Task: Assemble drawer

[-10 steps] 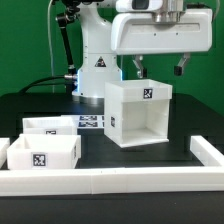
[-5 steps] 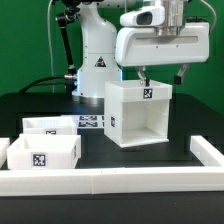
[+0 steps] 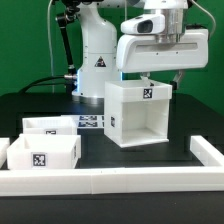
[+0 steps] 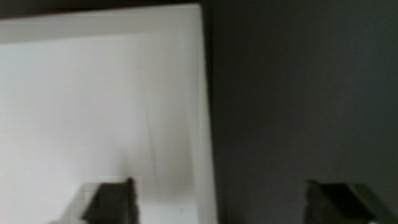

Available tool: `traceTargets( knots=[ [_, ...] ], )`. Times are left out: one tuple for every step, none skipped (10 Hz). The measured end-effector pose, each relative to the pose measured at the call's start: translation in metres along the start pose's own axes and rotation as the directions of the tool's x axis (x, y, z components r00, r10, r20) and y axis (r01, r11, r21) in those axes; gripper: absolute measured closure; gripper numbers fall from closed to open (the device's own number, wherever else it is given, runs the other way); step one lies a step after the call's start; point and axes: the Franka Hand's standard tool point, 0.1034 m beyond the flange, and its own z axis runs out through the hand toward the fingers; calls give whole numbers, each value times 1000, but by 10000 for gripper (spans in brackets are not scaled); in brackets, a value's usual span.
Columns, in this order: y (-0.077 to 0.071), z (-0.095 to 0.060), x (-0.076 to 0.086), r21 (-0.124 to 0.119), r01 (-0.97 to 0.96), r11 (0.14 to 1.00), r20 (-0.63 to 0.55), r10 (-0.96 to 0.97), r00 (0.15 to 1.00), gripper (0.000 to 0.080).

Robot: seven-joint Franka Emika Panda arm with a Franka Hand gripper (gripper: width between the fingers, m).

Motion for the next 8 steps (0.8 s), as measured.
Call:
traceTargets(
  knots=[
    [0,0,0,0,0,1000,0,0,1000,463],
    [0,0,0,0,0,1000,0,0,1000,600],
    [0,0,0,0,0,1000,1,0,1000,725],
    [0,0,0,0,0,1000,0,0,1000,725],
    [0,0,0,0,0,1000,0,0,1000,764],
    [0,0,0,0,0,1000,0,0,1000,763],
    [0,0,0,0,0,1000,0,0,1000,763],
    [0,0,0,0,0,1000,0,0,1000,763]
  ],
)
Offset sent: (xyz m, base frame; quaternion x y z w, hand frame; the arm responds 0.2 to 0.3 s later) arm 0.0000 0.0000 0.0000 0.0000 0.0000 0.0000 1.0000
